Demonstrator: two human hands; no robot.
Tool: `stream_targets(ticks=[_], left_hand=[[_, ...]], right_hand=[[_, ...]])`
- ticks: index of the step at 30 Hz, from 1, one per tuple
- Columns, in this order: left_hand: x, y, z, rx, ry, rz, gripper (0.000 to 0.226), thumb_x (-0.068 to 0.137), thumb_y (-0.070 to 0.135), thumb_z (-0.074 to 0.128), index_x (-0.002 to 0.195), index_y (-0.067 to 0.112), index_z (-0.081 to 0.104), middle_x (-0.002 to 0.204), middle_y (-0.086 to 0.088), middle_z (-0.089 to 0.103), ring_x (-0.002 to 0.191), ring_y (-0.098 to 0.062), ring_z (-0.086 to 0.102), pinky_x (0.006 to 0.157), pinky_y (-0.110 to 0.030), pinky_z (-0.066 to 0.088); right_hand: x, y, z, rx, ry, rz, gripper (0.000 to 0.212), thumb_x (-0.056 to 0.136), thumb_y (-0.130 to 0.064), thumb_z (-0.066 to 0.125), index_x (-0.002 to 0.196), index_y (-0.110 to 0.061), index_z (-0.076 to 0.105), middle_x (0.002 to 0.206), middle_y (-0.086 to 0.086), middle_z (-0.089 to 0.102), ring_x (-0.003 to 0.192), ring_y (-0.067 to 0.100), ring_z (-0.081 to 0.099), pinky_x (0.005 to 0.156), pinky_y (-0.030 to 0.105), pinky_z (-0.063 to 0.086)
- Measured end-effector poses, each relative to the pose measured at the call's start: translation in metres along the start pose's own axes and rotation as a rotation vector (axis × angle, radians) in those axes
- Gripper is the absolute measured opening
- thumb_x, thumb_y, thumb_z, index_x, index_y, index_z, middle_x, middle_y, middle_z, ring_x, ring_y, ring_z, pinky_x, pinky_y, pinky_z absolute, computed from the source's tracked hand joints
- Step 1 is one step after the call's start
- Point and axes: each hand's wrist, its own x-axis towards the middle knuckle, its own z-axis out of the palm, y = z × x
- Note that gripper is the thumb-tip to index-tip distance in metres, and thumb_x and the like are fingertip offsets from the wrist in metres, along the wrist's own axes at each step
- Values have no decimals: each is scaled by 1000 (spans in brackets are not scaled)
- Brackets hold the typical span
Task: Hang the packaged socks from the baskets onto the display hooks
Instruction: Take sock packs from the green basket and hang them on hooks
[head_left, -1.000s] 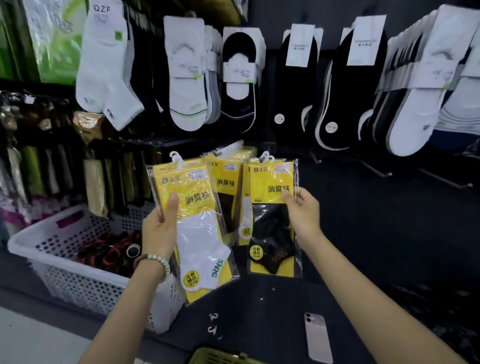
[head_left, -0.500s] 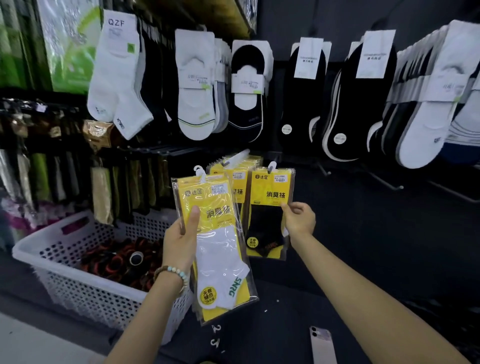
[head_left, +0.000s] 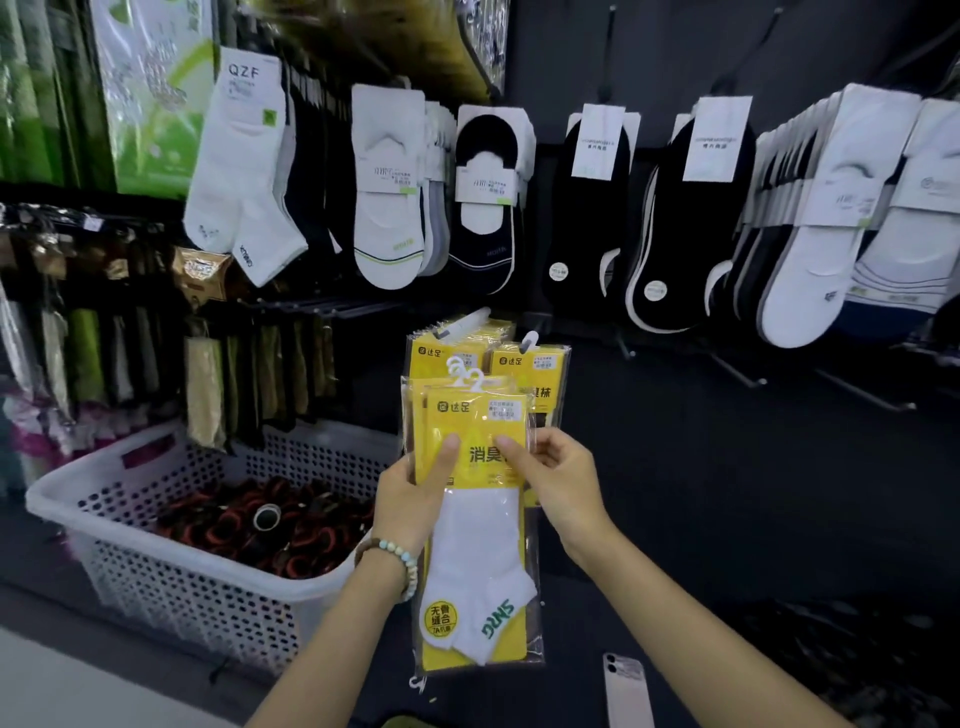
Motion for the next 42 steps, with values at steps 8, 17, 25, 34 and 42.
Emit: stream_targets(ticks=[8,17,25,34,42], left_hand=[[-1,10,-13,176,53,20,53,84,58,40,53,17,25,35,12,19,33,-4,21,39,-16,17],[25,22,-42,255,195,90,50,94,47,39,58,16,24,52,3,19,46,-11,21,49,-26,18],[34,19,-42,248,196,87,51,94,48,39,58,16,23,52,3,19,47,-11,21,49,-26,19],[36,12,-38,219,188,66,50,93,47,40,57,17,23,52,5,21,48,-10,22,50,-24,20],[29,-2,-22,162,131,3,37,91,51,42,65,24,40,63,11,34,55,0,31,53,-16,23]], right_hand=[[1,6,-19,106,19,80,13,90,-19,63,92,-7,67,87,3,75,82,14,71,69,22,57],[41,0,-37,-2,253,36,11,95,-13,55,89,-11,63,90,12,72,83,31,68,78,43,54],[89,18,-13,-91,280,32,16,95,-15,54,86,-3,60,84,22,63,69,36,53,64,38,49],[107,51,-23,-151,468,143,21,84,-27,72,94,-12,62,93,4,66,78,12,60,63,21,47],[54,40,-18,-116,259,61,22,87,-27,68,100,-13,59,93,-1,61,82,13,59,68,22,49]])
